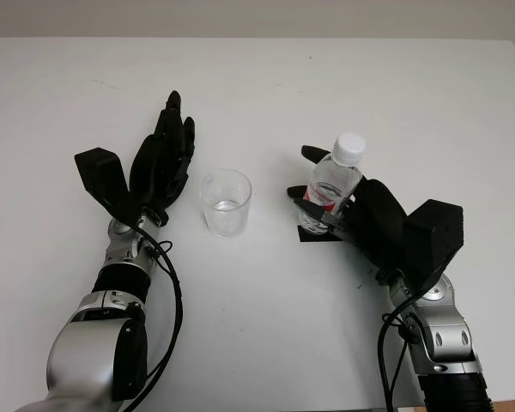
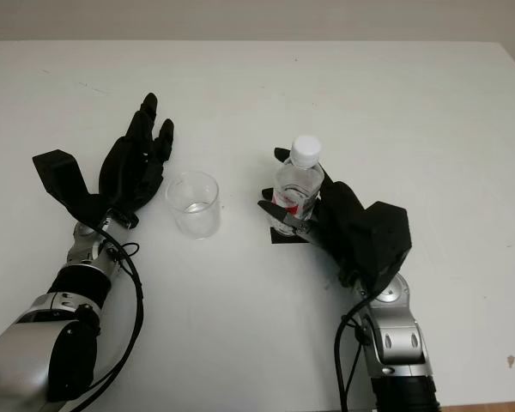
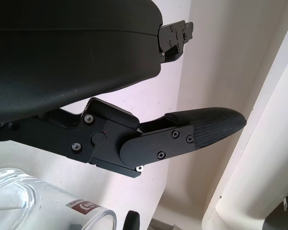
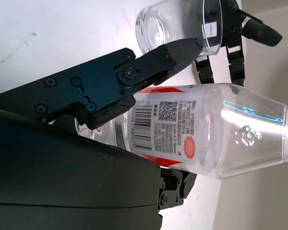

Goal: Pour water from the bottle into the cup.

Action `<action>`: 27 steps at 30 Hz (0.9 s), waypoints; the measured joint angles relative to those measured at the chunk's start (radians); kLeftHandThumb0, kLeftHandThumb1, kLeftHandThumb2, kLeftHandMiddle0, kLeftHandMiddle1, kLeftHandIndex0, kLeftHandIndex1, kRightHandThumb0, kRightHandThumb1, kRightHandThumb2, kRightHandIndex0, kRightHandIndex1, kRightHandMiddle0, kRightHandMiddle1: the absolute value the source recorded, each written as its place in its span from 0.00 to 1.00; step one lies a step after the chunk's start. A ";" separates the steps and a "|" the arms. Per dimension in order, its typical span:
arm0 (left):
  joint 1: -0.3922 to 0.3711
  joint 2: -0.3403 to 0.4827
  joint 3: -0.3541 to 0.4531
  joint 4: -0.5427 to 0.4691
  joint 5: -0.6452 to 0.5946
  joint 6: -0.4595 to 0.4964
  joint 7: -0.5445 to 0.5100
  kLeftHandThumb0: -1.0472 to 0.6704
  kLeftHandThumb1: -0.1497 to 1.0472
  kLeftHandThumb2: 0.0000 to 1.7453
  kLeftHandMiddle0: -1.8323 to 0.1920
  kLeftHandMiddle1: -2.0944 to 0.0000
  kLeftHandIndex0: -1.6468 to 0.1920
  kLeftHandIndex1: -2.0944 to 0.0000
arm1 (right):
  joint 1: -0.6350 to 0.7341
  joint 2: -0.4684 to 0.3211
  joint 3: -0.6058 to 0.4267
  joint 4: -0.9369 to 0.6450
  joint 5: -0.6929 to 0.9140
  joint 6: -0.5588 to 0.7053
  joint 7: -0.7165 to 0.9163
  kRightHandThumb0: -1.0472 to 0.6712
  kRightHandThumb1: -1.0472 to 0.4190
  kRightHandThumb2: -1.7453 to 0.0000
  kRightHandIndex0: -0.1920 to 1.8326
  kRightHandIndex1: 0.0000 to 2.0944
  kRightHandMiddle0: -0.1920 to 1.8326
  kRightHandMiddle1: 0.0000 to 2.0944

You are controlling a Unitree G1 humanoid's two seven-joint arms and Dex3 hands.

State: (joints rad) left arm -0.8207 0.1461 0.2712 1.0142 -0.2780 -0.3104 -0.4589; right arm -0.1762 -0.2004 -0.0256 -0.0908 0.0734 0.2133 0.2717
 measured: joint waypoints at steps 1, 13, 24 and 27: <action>0.000 0.000 0.000 0.000 0.000 0.000 -0.001 0.13 1.00 0.39 1.00 1.00 1.00 1.00 | 0.009 -0.002 -0.001 -0.004 0.003 -0.005 0.003 0.15 0.11 0.97 0.02 0.01 0.03 0.13; 0.000 0.005 0.003 0.001 0.000 0.002 -0.004 0.13 1.00 0.38 1.00 1.00 1.00 1.00 | 0.081 -0.037 -0.011 0.072 -0.151 -0.297 -0.091 0.01 0.08 0.96 0.00 0.00 0.00 0.00; 0.000 0.000 0.001 0.001 0.000 0.002 -0.003 0.13 1.00 0.38 1.00 1.00 1.00 1.00 | 0.101 -0.043 -0.034 0.123 -0.229 -0.421 -0.211 0.00 0.07 0.97 0.00 0.00 0.00 0.00; 0.000 0.000 0.002 0.001 0.000 0.002 -0.003 0.13 1.00 0.38 1.00 1.00 1.00 1.00 | 0.100 -0.042 -0.026 0.113 -0.234 -0.421 -0.212 0.00 0.06 0.97 0.00 0.00 0.00 0.00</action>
State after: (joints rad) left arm -0.8207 0.1458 0.2737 1.0156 -0.2784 -0.3081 -0.4620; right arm -0.0765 -0.2426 -0.0513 0.0219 -0.1610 -0.2080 0.0594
